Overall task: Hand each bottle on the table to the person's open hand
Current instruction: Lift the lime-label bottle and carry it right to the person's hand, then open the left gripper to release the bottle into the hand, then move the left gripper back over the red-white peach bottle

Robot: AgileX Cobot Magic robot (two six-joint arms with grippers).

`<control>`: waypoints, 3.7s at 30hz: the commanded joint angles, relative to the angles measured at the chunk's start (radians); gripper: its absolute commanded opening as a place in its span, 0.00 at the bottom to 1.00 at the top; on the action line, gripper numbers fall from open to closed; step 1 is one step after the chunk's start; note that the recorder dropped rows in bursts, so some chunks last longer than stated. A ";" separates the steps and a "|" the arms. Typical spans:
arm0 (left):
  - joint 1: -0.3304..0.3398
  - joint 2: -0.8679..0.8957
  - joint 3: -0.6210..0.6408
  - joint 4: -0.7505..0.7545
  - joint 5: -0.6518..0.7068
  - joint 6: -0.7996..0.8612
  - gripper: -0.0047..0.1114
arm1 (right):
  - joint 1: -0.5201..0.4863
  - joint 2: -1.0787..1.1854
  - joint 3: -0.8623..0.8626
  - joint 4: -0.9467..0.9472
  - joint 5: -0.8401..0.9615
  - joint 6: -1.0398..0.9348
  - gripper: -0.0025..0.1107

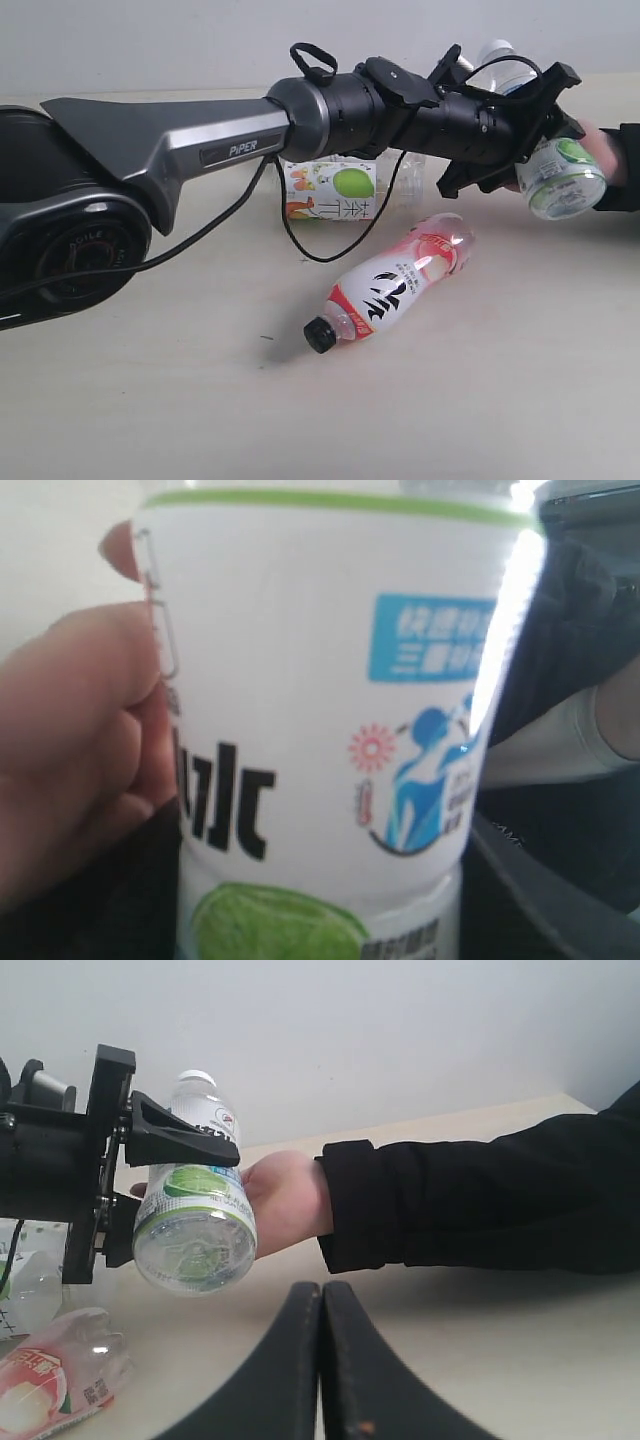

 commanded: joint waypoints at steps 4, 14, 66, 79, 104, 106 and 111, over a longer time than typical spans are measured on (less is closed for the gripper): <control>0.003 -0.001 -0.008 -0.031 0.019 0.000 0.52 | -0.005 -0.006 0.004 -0.007 -0.009 -0.001 0.02; 0.003 -0.001 -0.008 -0.031 0.047 0.003 0.62 | -0.005 -0.006 0.004 -0.007 -0.009 -0.001 0.02; 0.261 -0.200 -0.008 0.189 0.778 0.355 0.15 | -0.005 -0.006 0.004 -0.007 -0.009 -0.001 0.02; 0.256 -0.352 0.166 0.558 0.767 0.368 0.04 | -0.005 -0.006 0.004 -0.007 -0.009 -0.001 0.02; 0.256 -0.891 0.871 0.755 0.203 0.424 0.04 | -0.005 -0.006 0.004 -0.007 -0.009 -0.001 0.02; 0.256 -0.907 0.888 0.762 0.203 0.426 0.04 | -0.005 -0.006 0.004 -0.007 -0.009 -0.001 0.02; 0.256 -0.940 0.913 0.784 0.201 0.426 0.04 | -0.005 -0.006 0.004 -0.007 -0.009 -0.001 0.02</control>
